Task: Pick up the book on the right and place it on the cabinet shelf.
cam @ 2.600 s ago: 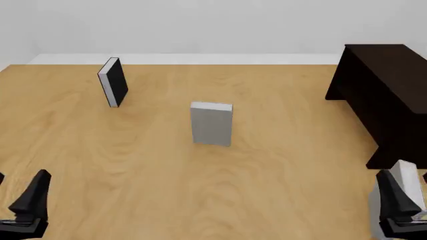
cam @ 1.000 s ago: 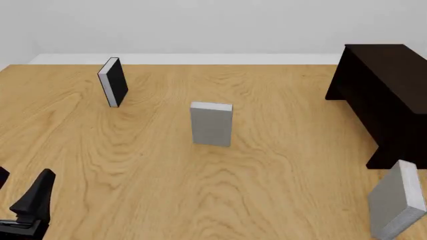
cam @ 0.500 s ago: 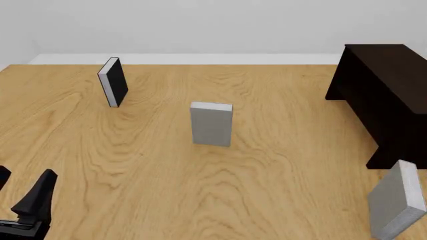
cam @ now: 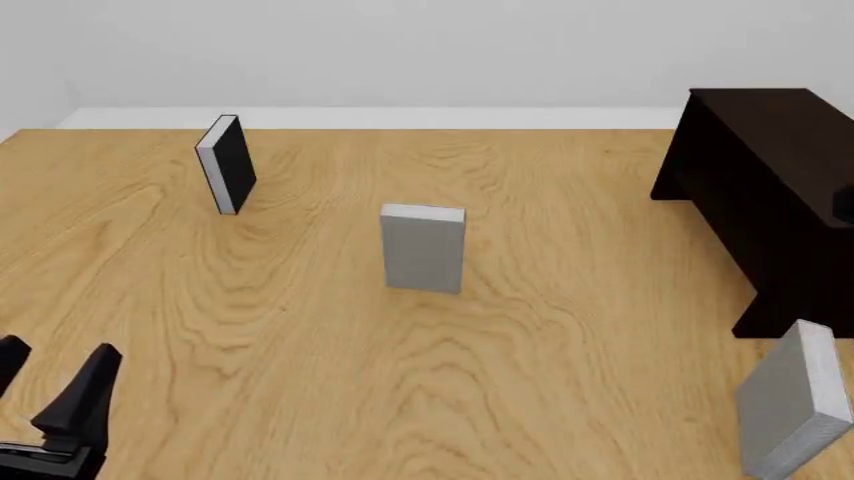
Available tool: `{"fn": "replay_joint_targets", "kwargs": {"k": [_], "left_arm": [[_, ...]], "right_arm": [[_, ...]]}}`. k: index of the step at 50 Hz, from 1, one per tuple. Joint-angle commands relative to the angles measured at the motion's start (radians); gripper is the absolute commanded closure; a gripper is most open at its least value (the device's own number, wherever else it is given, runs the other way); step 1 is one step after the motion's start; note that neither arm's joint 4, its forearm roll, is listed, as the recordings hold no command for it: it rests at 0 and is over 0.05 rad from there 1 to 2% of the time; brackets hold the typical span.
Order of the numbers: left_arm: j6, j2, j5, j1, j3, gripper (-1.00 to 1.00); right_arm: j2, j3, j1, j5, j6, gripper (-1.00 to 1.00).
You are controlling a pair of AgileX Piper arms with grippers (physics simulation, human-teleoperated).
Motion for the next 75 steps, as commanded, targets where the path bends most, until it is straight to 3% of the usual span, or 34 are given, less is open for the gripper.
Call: {"fn": "replay_joint_targets", "kwargs": {"k": [1,21,38,75], "left_arm": [[0.000,0.000,0.004,-0.008,0.003,-1.00],[0.005,0.000,0.007,-0.016,0.005,-1.00],[0.015,0.000,0.008,-0.022,0.004,-1.00],[0.011,0.000,0.013,-0.032,0.006,-1.00]], "right_arm": [[0.002,0.071,-0.017,-0.044,-0.004,-1.00],[-0.004,0.216,-0.026,-0.144,0.015,-1.00],[0.036,0.241,-0.050,-0.202,-0.013,-1.00],[0.086,0.387,-0.069,-0.343,-0.003,-1.00]]}}
